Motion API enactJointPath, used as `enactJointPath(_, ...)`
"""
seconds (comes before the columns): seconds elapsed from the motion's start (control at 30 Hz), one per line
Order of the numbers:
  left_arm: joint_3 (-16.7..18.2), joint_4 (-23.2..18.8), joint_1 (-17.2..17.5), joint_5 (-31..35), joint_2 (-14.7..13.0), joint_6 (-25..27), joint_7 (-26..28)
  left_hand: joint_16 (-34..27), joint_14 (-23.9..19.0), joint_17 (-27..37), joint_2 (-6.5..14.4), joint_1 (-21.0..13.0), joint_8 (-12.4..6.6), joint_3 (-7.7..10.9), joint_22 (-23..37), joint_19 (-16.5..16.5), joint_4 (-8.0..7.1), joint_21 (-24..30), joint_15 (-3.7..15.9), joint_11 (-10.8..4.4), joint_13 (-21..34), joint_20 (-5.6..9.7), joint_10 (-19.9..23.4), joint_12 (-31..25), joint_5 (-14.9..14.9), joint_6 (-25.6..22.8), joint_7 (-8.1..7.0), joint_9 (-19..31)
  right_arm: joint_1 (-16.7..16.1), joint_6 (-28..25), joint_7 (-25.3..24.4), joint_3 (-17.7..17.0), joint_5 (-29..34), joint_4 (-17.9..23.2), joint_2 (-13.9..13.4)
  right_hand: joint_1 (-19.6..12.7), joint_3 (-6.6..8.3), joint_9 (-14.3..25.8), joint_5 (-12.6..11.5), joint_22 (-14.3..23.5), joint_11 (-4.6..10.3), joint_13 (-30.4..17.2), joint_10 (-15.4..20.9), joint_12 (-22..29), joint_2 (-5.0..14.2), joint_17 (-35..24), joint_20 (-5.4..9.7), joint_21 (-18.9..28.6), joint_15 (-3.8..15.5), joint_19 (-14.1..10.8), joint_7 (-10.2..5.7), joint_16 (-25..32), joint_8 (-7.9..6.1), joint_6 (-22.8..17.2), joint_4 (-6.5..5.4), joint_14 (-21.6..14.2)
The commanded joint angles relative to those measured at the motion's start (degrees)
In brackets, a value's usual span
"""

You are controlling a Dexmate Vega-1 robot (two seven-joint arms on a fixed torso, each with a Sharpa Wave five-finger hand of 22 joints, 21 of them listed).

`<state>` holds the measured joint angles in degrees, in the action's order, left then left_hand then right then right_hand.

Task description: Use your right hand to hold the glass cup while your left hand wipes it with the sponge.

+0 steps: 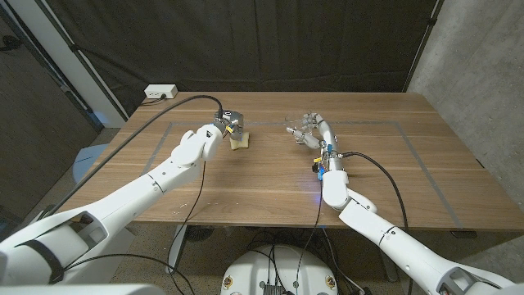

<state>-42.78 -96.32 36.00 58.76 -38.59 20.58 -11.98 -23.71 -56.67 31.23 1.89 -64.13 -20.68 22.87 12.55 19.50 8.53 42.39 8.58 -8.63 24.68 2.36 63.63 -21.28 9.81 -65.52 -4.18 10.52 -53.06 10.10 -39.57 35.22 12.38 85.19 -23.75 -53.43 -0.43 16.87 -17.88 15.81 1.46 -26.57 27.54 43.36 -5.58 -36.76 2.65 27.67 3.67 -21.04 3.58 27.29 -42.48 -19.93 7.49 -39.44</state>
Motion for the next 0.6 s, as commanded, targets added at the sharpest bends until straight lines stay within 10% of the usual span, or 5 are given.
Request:
enactJointPath(0.03, -0.7, -0.1, 0.7, 7.9, 1.0, 1.5, -1.2, 0.3, 0.5, 0.2, -0.1, 0.1, 0.16, 1.61, 0.1, -0.5, -1.20, 0.4, 4.42, -1.68, -0.2, 0.34, 1.3, 0.5, 0.2, -3.8, 0.30, 0.3, 0.2, -2.4, 1.2, 0.6, 0.3, 0.6, -0.4, -9.7, 0.73, 0.2, -0.3, 0.1, 7.46, -0.1, 8.0, 0.1, 10.37, -0.2, 2.51, 0.5, 9.22, 0.0, -11.77, 0.0, -0.43, -12.5, -0.12, -0.9)
enactJointPath(0.1, -0.2, -0.4, 1.0, 7.4, 1.0, 1.0, -1.6, 1.1, 1.9, 0.2, -0.8, 1.1, 1.23, 1.11, -0.1, -1.5, -1.69, 0.4, 4.13, -1.83, -1.0, 0.32, -0.5, 2.1, 0.0, -1.9, -0.43, 0.2, 0.2, -2.9, 1.3, 0.7, 0.2, 0.7, -0.2, -9.8, 0.76, 0.2, -0.3, 0.1, 7.43, 0.0, 8.2, 0.1, 10.38, -0.3, 2.53, 0.5, 9.27, 0.0, -11.79, 0.1, -0.49, -12.6, -0.07, -0.9)
enactJointPath(0.23, 1.1, -1.3, 1.8, 6.0, 0.6, -0.3, -1.6, 6.6, 11.4, -0.9, -4.8, 9.8, 9.14, -3.02, -1.1, -5.3, -5.41, -0.2, 3.93, -1.82, -5.3, -0.72, -12.8, 10.8, 1.4, 14.3, -1.28, 0.2, 0.3, -4.2, 2.4, 1.0, -0.3, 0.7, 0.0, -9.7, 0.78, 0.2, -0.2, 0.1, 7.41, -0.1, 8.1, 0.0, 10.46, -0.2, 2.53, 0.6, 9.21, 0.0, -11.72, -0.1, -0.57, -12.6, -0.13, -0.9)
enactJointPath(0.6, 4.3, -3.1, 4.3, 3.2, 0.1, -2.3, 1.8, 12.3, 28.0, -3.4, -7.6, 22.2, 10.65, -9.24, -1.6, -13.7, -11.99, -4.5, -0.05, 1.97, -10.4, -4.72, -36.3, 11.4, 4.3, 43.1, -0.80, 0.5, 0.7, -5.5, 4.3, 1.5, -1.3, -0.1, 0.5, -9.8, 0.87, 0.2, -0.2, 0.1, 7.22, 0.0, 8.1, 0.0, 10.60, 0.1, 2.56, 0.8, 9.25, 0.0, -11.63, -0.5, -0.72, -12.6, -0.14, -1.1)
